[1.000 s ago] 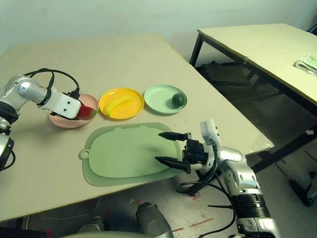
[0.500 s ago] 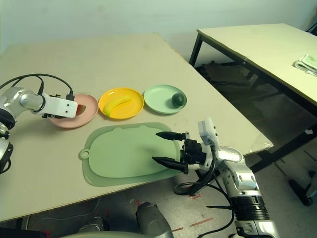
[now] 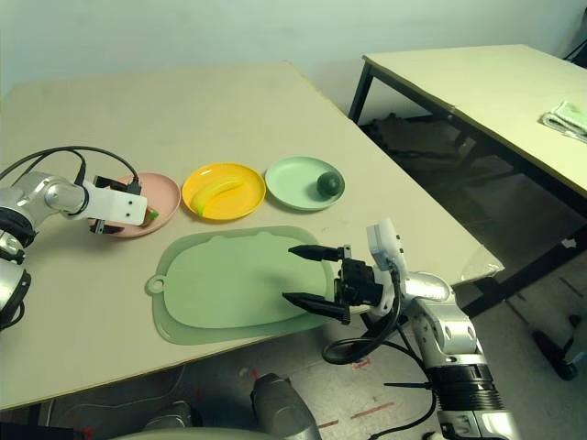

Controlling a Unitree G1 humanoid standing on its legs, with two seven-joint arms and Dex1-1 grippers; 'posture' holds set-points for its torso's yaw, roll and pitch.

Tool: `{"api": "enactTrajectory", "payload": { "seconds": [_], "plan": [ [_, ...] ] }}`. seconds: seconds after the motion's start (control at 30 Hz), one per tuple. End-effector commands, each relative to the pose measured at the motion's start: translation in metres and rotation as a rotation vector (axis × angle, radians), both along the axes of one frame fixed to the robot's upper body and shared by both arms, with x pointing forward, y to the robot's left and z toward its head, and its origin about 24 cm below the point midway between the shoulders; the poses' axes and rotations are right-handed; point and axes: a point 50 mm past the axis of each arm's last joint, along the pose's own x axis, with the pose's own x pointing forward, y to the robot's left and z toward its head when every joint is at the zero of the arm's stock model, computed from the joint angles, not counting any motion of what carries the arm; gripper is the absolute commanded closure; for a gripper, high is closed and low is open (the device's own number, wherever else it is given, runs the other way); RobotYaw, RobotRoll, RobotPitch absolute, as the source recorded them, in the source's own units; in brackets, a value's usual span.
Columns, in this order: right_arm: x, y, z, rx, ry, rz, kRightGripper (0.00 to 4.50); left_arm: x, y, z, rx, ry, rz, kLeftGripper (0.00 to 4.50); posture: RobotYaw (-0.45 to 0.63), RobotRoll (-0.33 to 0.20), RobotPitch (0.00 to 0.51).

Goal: Place the fruits into color-matched plates.

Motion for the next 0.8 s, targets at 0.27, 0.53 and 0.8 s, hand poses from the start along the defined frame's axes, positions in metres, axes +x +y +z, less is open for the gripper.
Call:
{"api": "enactTrajectory", "payload": {
  "seconds": [0.27, 0.53, 0.8],
  "plan": [
    [0.03, -0.026, 0.015, 0.066, -0.089, -0.323, 0.0, -0.017, 0.029, 0.044, -0.533, -0.066, 0.065, 0.02, -0.23, 0.0, 0.019],
    [0.038, -0.056, 0.003, 0.09, -0.111, -0.625, 0.0, -0.055, 0.052, 0.036, -0.995, -0.211, 0.261, 0.02, -0.16, 0.0, 0.037],
    [0.035, -0.083, -0.02, 0.077, -0.13, -0.806, 0.0, -0.101, 0.036, 0.003, -1.34, -0.338, 0.528, 0.02, -0.12, 0.0, 0.045]
  ]
}}
